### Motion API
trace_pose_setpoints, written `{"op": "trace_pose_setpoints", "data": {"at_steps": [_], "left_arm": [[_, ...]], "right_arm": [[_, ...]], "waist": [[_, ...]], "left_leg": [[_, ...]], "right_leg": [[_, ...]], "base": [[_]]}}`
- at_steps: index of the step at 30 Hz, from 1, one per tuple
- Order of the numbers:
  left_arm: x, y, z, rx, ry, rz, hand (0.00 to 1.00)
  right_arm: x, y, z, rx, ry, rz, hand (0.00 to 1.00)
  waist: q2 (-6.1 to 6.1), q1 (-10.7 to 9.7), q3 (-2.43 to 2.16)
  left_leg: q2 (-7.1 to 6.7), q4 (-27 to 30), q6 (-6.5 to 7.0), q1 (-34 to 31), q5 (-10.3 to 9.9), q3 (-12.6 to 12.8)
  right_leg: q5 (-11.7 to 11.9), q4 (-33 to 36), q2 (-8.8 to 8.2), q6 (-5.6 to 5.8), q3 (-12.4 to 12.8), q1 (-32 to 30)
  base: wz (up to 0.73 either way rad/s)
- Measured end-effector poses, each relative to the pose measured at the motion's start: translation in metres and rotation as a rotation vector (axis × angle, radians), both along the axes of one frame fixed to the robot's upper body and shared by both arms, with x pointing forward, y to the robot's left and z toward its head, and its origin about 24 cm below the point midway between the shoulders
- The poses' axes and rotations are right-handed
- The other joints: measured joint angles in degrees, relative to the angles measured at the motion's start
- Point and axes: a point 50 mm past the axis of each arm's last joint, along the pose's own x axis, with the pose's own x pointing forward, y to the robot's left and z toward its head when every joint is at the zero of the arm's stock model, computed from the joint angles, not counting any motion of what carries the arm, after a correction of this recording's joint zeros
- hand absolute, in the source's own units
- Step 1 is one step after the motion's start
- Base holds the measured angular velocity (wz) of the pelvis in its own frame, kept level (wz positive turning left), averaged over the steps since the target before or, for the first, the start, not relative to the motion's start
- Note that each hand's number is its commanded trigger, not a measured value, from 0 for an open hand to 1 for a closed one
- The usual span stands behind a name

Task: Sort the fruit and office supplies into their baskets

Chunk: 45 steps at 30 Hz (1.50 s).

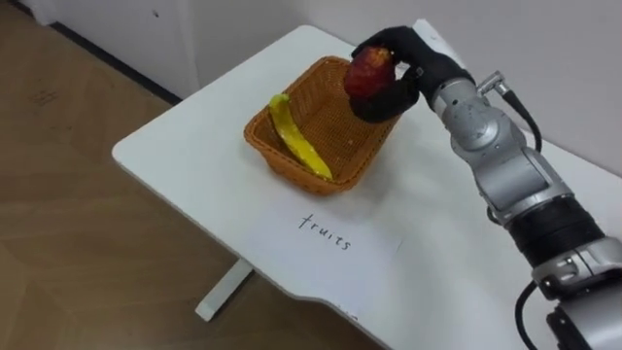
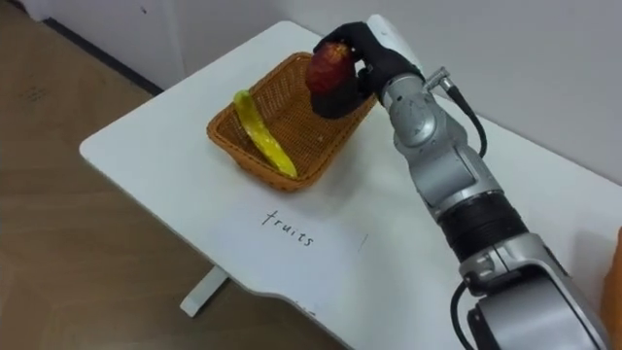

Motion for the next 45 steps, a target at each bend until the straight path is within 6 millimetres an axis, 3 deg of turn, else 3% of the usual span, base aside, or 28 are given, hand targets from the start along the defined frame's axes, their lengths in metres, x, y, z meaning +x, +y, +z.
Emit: {"op": "trace_pose_setpoints", "data": {"at_steps": [10, 21, 32, 34, 35, 36, 45], "left_arm": [[-0.003, 0.001, 0.000, 0.000, 0.009, -0.007, 0.00], [-0.017, 0.003, 0.000, 0.000, 0.045, -0.002, 0.00], [-0.019, 0.006, 0.002, 0.000, 0.041, 0.017, 0.00], [-0.018, 0.007, 0.003, 0.002, 0.033, 0.026, 0.00], [-0.018, 0.008, 0.003, 0.004, 0.029, 0.030, 0.00], [-0.018, 0.009, 0.004, 0.008, 0.026, 0.030, 0.00], [-0.017, 0.010, 0.004, 0.010, 0.022, 0.028, 0.00]], "right_arm": [[-0.003, 0.012, -0.008, -0.024, 0.022, 0.040, 1.00], [-0.003, 0.008, -0.026, -0.068, 0.103, 0.035, 1.00], [-0.003, -0.003, -0.030, -0.084, 0.122, -0.003, 0.98], [-0.003, -0.008, -0.031, -0.092, 0.124, -0.018, 0.48], [-0.003, -0.010, -0.031, -0.093, 0.127, -0.025, 0.16], [-0.002, -0.014, -0.033, -0.093, 0.134, -0.042, 0.00], [-0.003, -0.023, -0.038, -0.091, 0.143, -0.079, 0.00]], "waist": [[-0.11, 1.6, 0.04], [-1.45, 3.6, 0.40], [-1.87, 1.7, 0.22], [-1.90, 1.7, 0.20], [-1.90, 1.7, 0.20], [-1.90, 1.8, 0.20], [-1.86, 1.8, 0.19]], "left_leg": [[-0.59, -0.1, 0.28, 0.0, 0.2, -0.9], [-0.66, -0.4, 0.32, 1.2, 0.1, -1.4], [-1.50, 0.7, 0.33, 0.1, 0.1, -3.2], [-1.62, 0.7, 0.40, 0.1, 0.2, -3.3], [-1.64, 0.7, 0.41, 0.2, 0.2, -3.3], [-1.67, 0.6, 0.44, 0.3, 0.2, -3.3], [-1.73, 0.6, 0.52, 0.3, 0.2, -3.3]], "right_leg": [[-0.2, -0.2, -0.17, 0.34, -0.4, 0.3], [-0.3, -0.3, -0.10, 0.46, -0.2, 1.5], [-0.6, -0.3, -0.45, 0.90, -0.7, 1.7], [-0.6, -0.3, -0.56, 0.93, -0.8, 1.7], [-0.6, -0.3, -0.60, 0.94, -0.9, 1.8], [-0.6, -0.3, -0.64, 0.95, -0.9, 1.9], [-0.6, -0.3, -0.73, 1.00, -0.8, 1.9]], "base": [[0.05], [0.02], [0.09], [0.00], [0.00], [0.00], [0.00]]}}
